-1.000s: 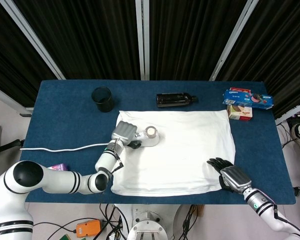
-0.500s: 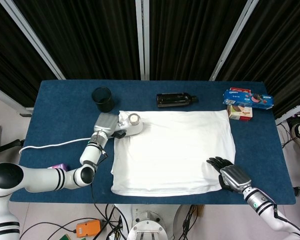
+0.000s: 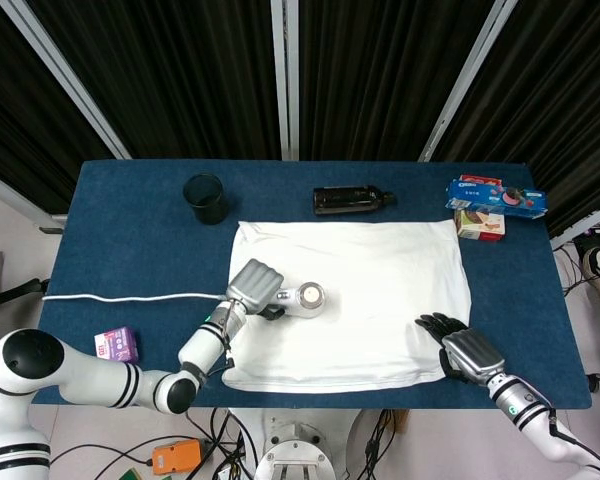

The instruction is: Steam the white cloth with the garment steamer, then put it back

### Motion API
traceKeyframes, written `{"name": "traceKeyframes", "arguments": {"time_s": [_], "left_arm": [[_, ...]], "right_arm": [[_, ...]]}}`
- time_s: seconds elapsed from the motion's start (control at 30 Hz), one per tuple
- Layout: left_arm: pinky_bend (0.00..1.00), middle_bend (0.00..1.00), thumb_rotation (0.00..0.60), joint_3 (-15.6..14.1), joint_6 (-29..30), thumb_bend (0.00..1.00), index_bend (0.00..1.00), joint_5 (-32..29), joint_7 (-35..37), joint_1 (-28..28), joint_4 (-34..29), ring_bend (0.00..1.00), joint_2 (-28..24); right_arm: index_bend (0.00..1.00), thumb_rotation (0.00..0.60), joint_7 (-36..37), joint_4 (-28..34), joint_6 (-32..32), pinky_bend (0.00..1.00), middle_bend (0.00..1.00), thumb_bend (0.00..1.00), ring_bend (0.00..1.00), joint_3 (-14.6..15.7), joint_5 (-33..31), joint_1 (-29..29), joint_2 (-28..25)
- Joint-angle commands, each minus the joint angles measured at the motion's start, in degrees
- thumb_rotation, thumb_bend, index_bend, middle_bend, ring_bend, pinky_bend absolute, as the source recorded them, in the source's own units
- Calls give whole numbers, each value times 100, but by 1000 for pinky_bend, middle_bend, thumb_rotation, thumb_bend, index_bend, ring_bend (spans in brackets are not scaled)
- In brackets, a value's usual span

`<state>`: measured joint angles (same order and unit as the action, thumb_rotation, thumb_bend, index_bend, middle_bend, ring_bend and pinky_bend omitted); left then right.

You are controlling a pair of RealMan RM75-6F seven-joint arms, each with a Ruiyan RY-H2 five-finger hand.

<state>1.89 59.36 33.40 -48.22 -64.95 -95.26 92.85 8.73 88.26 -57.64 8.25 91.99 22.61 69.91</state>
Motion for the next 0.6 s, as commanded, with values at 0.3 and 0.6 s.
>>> {"name": "traceKeyframes", "arguments": {"time_s": [0.3,0.6], "left_arm": [[770,898,368,-304,199,554,843,16,-3,327,-309,797,-224],[770,898,358,-566,391,549,843,223,580,939,-612,795,-975]], "right_arm": [[114,600,-14,3,10,175,119,1000,61,-3,20,26,7],[113,600,-42,36,1,175,119,1000,60,-20,14,44,-19]]}}
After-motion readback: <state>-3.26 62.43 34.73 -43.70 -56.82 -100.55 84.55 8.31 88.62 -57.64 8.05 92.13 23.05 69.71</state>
